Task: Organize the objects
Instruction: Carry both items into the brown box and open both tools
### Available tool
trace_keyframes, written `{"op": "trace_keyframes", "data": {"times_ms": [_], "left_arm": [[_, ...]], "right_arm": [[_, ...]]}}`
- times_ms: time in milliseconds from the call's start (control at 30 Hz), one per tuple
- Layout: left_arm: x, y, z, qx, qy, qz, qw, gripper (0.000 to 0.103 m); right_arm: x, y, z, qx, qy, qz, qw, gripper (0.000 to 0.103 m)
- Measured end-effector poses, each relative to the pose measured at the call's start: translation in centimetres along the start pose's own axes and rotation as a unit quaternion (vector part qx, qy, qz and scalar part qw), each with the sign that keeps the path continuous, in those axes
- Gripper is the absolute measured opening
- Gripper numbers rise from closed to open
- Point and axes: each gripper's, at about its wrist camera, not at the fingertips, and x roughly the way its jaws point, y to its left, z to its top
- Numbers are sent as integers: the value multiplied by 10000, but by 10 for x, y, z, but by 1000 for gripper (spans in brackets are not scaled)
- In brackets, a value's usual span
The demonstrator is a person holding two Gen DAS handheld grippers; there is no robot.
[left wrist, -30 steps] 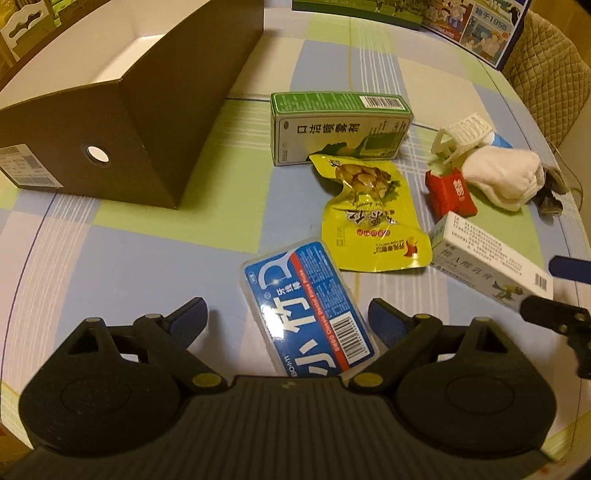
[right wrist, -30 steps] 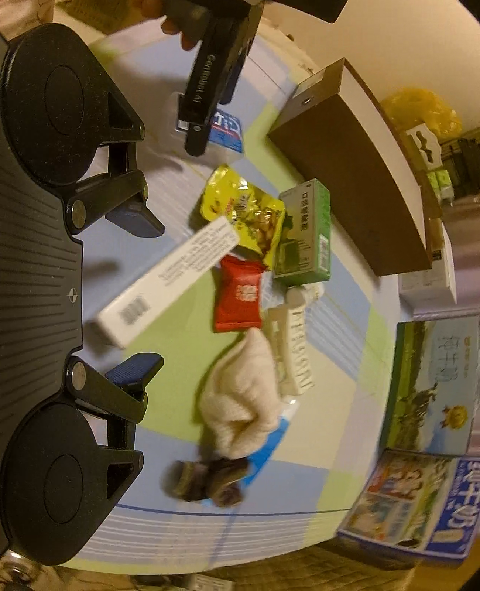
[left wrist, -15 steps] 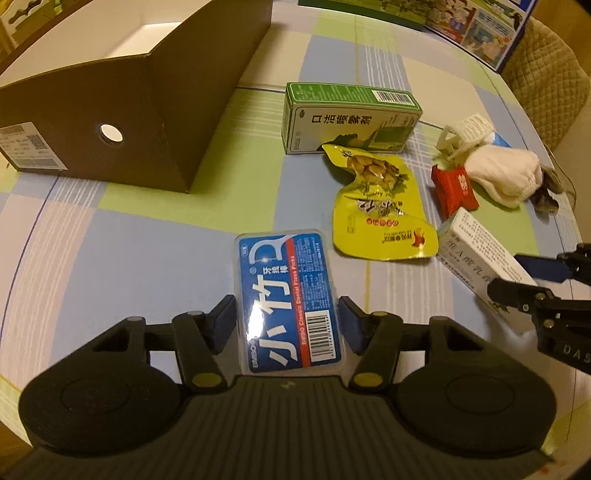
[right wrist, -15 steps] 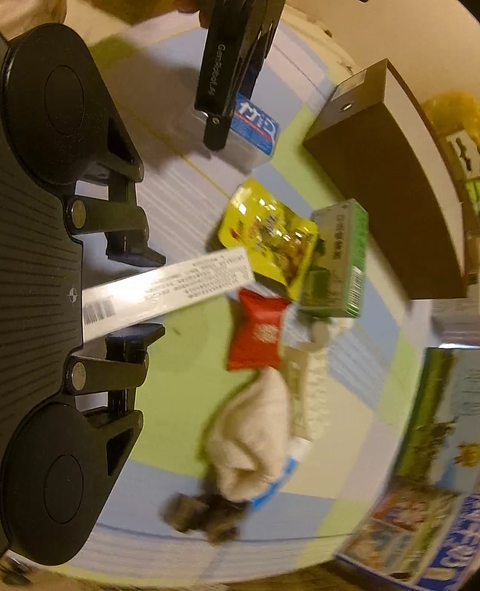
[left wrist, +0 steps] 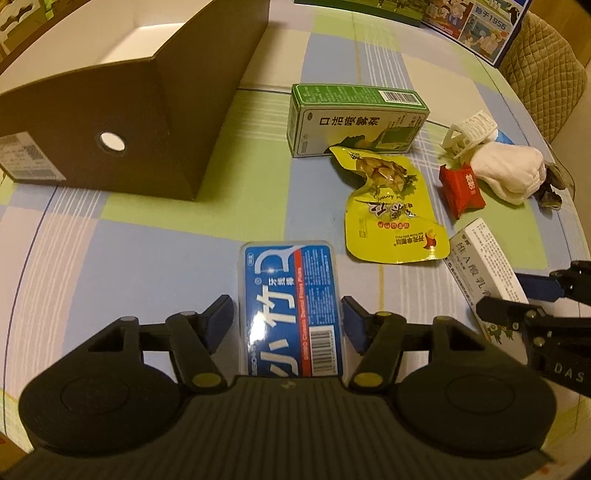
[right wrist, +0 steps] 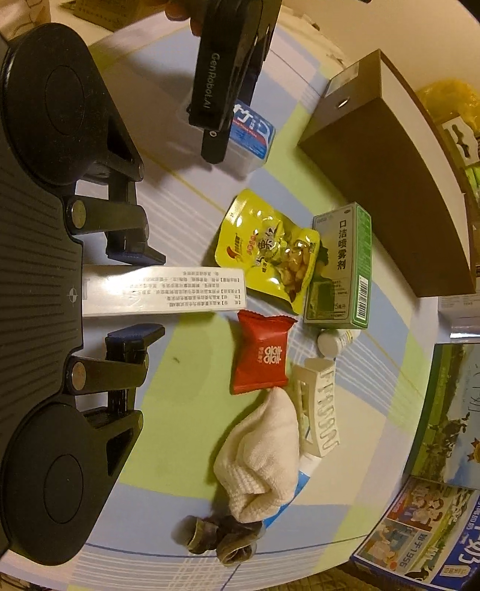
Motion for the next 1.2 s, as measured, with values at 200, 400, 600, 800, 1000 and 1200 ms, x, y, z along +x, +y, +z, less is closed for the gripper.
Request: {"op": "trace_keyframes", "data": {"times_ms": [200, 400, 600, 800, 1000, 1200], "left_arm": [[-2, 3, -1, 163, 50, -31, 9999, 54], [-12, 14, -4, 262, -24, -130, 9996, 53], [-39, 27, 1, 321, -216, -287, 9988, 53], [-71, 42, 12, 331, -538, -481, 9968, 53], [-103, 59, 30, 308, -939, -629, 9931, 53], [-126, 83, 51, 245, -1303, -631, 9892, 54]], "right_arm": [[3, 3, -1, 97, 99, -78, 9999, 23], [-5, 3, 0, 414, 60, -26, 9991, 22], [-30, 14, 13, 637, -192, 27, 9978, 22], [-54, 36, 37, 653, -533, 166, 9963, 22], [-72, 64, 65, 566, -905, 419, 9934, 22], [-73, 96, 103, 390, -1199, 684, 9897, 22]]}}
